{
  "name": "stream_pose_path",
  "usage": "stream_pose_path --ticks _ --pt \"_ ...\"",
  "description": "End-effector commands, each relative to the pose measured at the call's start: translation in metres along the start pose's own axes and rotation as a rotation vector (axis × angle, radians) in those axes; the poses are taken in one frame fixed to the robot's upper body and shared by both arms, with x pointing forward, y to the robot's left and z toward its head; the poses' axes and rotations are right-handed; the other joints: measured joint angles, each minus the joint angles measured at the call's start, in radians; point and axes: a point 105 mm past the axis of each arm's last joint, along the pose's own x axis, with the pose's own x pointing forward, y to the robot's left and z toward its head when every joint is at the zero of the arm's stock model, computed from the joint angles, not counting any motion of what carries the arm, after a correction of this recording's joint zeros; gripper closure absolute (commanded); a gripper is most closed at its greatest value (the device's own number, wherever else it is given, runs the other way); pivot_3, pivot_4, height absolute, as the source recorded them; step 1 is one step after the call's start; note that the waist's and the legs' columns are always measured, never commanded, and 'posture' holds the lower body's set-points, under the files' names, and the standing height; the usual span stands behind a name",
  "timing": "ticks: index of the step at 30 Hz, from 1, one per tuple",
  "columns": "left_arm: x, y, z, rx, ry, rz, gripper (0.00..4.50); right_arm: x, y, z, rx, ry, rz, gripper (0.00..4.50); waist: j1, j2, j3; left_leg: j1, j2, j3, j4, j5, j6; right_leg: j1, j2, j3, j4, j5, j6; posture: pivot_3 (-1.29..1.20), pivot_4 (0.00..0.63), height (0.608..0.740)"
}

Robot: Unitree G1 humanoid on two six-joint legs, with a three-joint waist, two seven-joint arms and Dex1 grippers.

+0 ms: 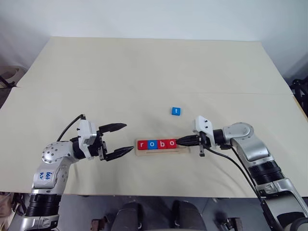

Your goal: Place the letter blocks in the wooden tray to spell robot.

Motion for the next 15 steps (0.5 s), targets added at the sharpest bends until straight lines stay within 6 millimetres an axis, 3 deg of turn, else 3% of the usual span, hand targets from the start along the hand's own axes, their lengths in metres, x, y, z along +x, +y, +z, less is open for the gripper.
stream_pose_path --ticks 1,5,7,9,12,15 --pt "-0.001 -0.002 0.007 0.034 -0.024 -0.005 0.00 -0.013 -0.002 0.012 -0.042 -0.028 -0.022 4.47 0.000 0.000 0.000 0.000 0.000 0.000 0.000 0.000 0.000 0.000 0.000 0.000 0.000 0.000 0.000 0.00 0.150 0.740" --pt "-0.002 -0.003 0.005 0.031 -0.021 -0.009 0.00 -0.037 -0.005 0.019 -0.069 -0.080 -0.096 4.47 0.004 0.000 0.000 0.000 0.000 0.000 0.000 0.000 0.000 0.000 0.000 0.000 0.000 0.000 0.000 0.00 0.150 0.740" --pt "-0.003 -0.003 0.004 0.030 -0.020 -0.012 0.00 -0.054 -0.015 0.024 -0.056 -0.121 -0.230 4.31 0.003 0.000 0.000 0.000 0.000 0.000 0.000 0.000 0.000 0.000 0.000 0.000 0.000 0.000 0.000 0.00 0.150 0.740" --pt "-0.003 -0.002 0.004 0.029 -0.018 -0.014 0.00 -0.073 -0.019 0.024 -0.050 -0.153 -0.337 3.89 0.003 0.000 0.000 0.000 0.000 0.000 0.000 0.000 0.000 0.000 0.000 0.000 0.000 0.000 0.000 0.00 0.150 0.740" --pt "-0.005 0.000 0.002 0.028 -0.012 -0.019 0.00 -0.100 -0.015 0.020 -0.049 -0.197 -0.456 2.89 0.006 0.000 0.000 0.000 0.000 0.000 0.000 0.000 0.000 0.000 0.000 0.000 -0.001 0.000 0.000 0.00 0.150 0.740" --pt "-0.005 0.003 0.002 0.028 -0.008 -0.023 0.00 -0.128 -0.007 0.001 -0.046 -0.198 -0.597 1.86 0.010 0.000 0.000 0.000 0.000 0.000 -0.001 0.000 0.000 0.000 0.000 0.000 -0.001 0.000 0.000 0.00 0.150 0.740"
